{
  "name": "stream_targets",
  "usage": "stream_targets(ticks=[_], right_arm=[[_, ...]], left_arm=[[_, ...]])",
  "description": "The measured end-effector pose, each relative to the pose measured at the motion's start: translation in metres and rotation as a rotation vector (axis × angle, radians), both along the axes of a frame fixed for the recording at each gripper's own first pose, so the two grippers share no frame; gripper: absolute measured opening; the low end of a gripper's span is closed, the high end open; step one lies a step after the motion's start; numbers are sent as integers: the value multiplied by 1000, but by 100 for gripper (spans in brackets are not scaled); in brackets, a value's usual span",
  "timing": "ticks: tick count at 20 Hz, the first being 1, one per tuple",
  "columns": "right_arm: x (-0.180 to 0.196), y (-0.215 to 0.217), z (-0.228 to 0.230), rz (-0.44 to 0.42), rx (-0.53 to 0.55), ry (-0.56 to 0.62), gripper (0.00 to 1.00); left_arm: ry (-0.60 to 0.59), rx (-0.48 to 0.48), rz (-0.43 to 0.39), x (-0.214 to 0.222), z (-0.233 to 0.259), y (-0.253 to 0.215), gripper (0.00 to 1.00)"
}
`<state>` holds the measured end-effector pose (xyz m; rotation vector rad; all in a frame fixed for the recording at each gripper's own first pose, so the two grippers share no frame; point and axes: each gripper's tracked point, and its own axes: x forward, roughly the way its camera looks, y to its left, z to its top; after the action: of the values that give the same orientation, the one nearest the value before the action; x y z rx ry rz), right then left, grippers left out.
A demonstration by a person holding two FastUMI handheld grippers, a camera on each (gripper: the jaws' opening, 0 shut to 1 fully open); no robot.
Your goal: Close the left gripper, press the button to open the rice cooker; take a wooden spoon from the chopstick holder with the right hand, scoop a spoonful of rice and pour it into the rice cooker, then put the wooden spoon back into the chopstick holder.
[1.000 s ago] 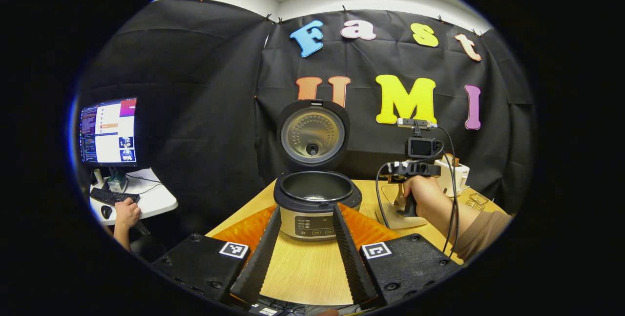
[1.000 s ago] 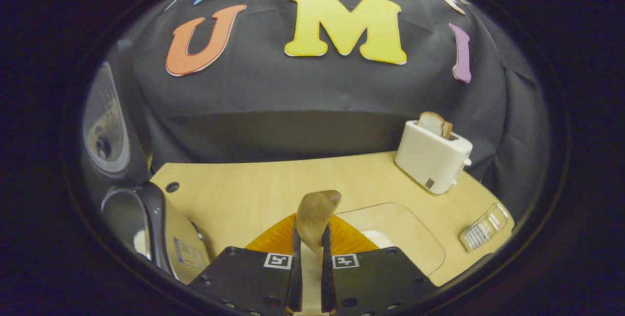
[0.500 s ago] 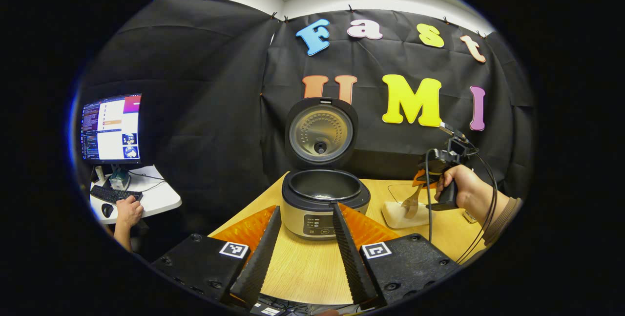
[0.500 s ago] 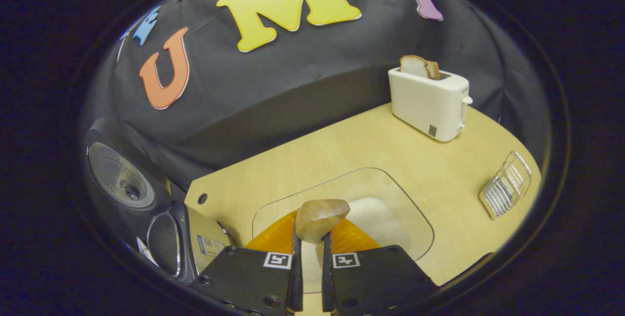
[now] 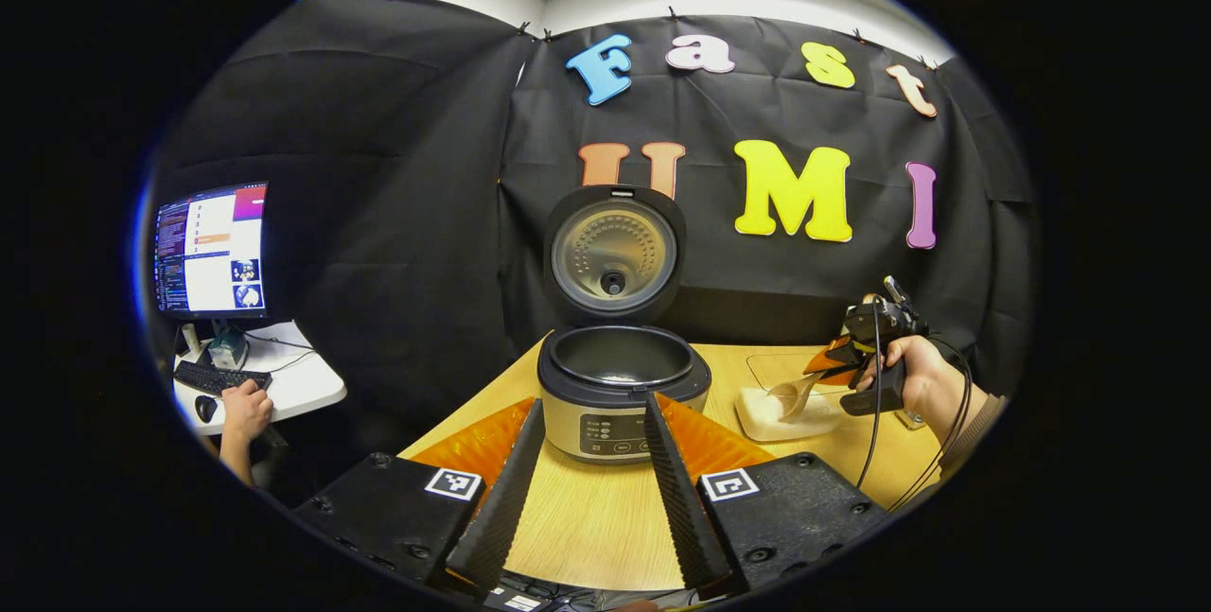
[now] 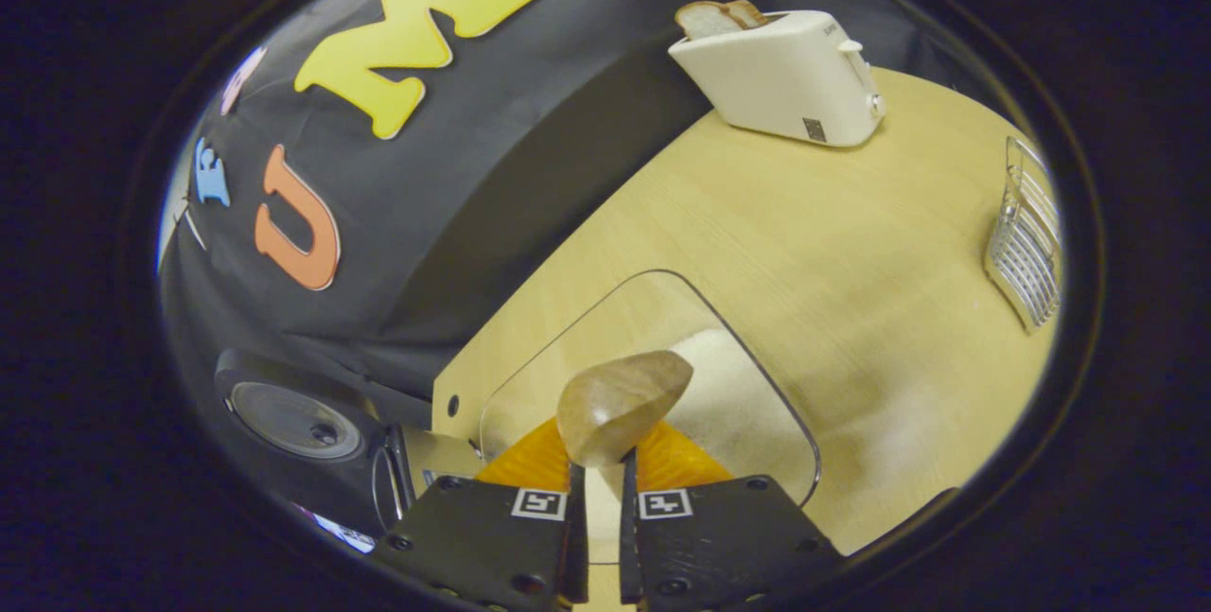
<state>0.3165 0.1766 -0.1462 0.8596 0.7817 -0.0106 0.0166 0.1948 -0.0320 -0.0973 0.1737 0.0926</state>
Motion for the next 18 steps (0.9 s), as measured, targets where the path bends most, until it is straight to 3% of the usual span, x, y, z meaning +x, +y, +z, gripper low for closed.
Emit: stream_targets(ticks=[8,18], right_arm=[[12,5,-3,-53,243,36,15],[11,11,5,-85,464,45,14]], left_arm=[[10,0,-2,3,-4,0,70],[10,-3,3,5,-3,-4,70]])
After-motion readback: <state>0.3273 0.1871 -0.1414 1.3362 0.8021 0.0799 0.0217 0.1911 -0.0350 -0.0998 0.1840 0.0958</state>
